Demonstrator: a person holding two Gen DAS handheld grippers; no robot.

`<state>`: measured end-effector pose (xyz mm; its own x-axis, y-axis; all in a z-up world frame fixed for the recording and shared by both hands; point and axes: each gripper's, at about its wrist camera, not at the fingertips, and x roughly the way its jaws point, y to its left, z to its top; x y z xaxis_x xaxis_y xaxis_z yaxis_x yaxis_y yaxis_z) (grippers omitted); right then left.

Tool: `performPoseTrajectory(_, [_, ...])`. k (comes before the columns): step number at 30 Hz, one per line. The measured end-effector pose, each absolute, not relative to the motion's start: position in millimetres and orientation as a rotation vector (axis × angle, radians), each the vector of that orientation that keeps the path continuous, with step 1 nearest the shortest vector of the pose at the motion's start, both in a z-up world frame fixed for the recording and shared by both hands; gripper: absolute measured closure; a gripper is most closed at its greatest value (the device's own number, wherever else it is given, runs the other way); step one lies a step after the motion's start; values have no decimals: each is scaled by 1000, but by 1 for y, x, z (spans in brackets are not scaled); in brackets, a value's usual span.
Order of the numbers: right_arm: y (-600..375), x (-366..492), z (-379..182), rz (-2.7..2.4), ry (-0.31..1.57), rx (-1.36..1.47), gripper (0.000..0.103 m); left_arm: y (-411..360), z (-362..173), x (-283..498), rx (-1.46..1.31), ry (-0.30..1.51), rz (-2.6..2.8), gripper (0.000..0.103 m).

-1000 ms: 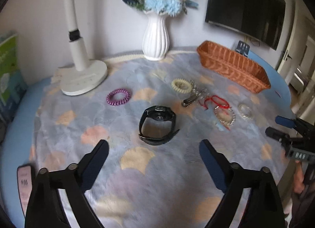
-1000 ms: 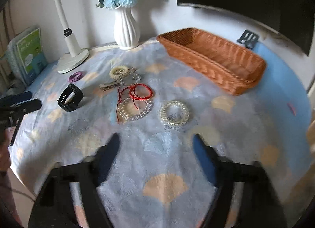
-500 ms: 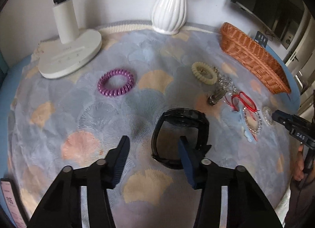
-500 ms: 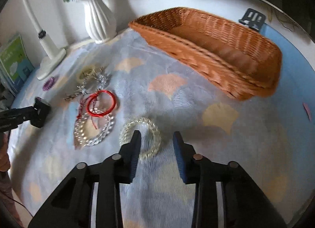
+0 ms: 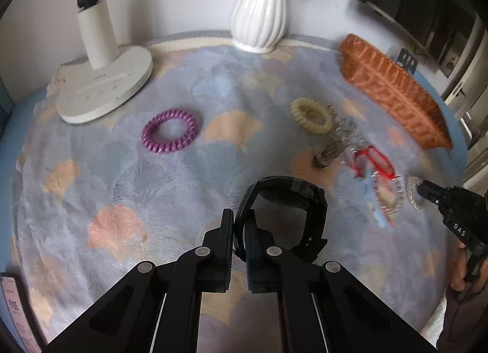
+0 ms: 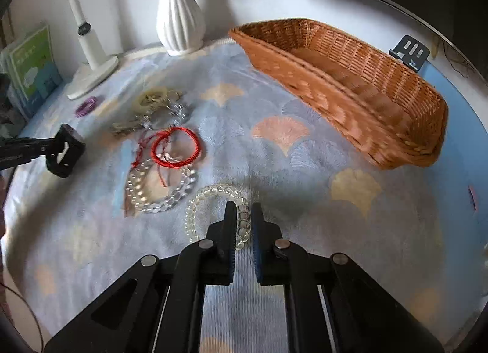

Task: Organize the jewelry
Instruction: 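Carry the watch and bead bracelet into the wicker basket and open both tools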

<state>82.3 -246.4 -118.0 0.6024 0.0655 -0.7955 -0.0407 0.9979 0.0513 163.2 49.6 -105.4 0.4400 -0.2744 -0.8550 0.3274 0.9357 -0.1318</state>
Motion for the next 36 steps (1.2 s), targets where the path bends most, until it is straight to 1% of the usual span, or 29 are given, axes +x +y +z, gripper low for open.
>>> performPoseTrajectory(3, [-257,73,-97,68,881,38,92,38,-88,158,61,1018,-408,97])
performPoseTrajectory(7, [-282,66,-65,36,803,47,92,1,-53,160,83,958,-475,97])
performPoseTrajectory(10, [-312,74,-47,-51,756,44,92,-43,-29,173,108,923,-530,96])
performPoseTrajectory(15, [-357,110,-45,-148,761,50,92,-132,-1,208,119,890,-643,96])
performPoseTrajectory(20, [-389,150,-64,-151,850,96,92,-212,-8,248,145,914,-683,96])
performPoseTrajectory(27, [-390,174,-81,-117,927,46,92,-286,-60,275,227,1047,-681,96])
performPoseTrajectory(31, [-390,181,-88,-123,969,22,92,-295,-80,277,248,1079,-673,95])
performPoseTrajectory(33, [-393,181,-88,-111,975,40,92,-296,-80,278,239,1077,-679,92])
performPoseTrajectory(36, [-400,177,-83,-105,973,103,90,-290,-69,272,219,1040,-702,84])
